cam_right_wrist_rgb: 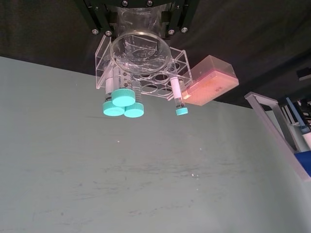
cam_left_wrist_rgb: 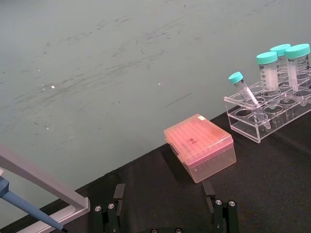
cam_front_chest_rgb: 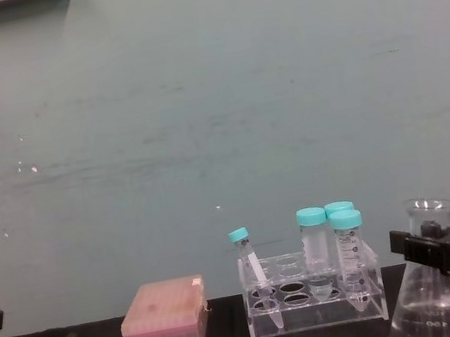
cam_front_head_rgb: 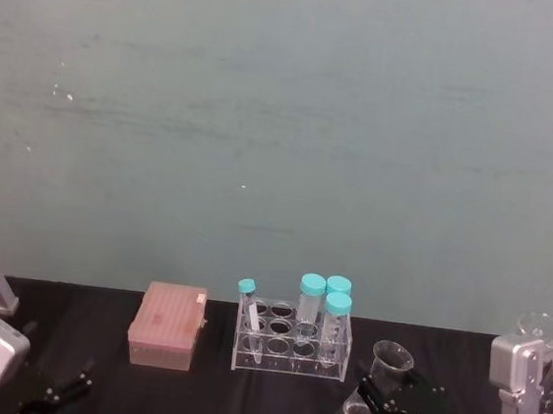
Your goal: Pick up the beaker with the right gripper, shake it three times, and then put it down.
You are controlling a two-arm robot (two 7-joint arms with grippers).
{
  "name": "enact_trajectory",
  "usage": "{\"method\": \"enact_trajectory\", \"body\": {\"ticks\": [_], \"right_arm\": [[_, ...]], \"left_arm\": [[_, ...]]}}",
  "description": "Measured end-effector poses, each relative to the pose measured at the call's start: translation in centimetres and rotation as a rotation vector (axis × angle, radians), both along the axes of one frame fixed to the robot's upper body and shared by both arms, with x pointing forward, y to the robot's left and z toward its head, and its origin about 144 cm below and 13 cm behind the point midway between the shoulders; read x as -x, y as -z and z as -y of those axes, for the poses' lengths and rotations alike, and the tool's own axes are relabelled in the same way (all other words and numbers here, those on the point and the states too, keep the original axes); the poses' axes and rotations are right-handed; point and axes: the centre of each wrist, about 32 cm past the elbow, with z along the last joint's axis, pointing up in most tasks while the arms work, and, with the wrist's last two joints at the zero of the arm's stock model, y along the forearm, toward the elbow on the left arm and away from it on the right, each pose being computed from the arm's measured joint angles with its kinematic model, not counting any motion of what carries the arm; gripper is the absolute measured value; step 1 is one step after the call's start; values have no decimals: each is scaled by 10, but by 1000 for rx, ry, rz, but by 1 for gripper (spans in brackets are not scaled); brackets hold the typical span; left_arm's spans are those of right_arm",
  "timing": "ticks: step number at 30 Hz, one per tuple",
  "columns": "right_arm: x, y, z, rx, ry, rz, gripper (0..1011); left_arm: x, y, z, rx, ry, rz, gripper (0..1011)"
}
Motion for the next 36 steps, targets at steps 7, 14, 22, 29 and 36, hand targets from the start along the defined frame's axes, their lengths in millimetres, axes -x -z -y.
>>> {"method": "enact_trajectory", "body": {"ticks": [7, 14, 22, 29, 36], "right_arm": [[0, 0, 0, 1, -2, -1, 456], [1, 1, 0, 2, -1, -4, 456], [0, 1, 0, 3, 0, -5, 456], [-1, 1, -1, 4, -1, -6, 456], [-3, 2, -2, 5, -3, -6, 456]], "left_arm": [[0, 0, 0, 0, 0, 0, 1000], [0, 0, 0, 0, 0, 0, 1000], [0, 0, 0, 0, 0, 0, 1000], [0, 0, 0, 0, 0, 0, 1000], [0, 0, 0, 0, 0, 0, 1000]]}}
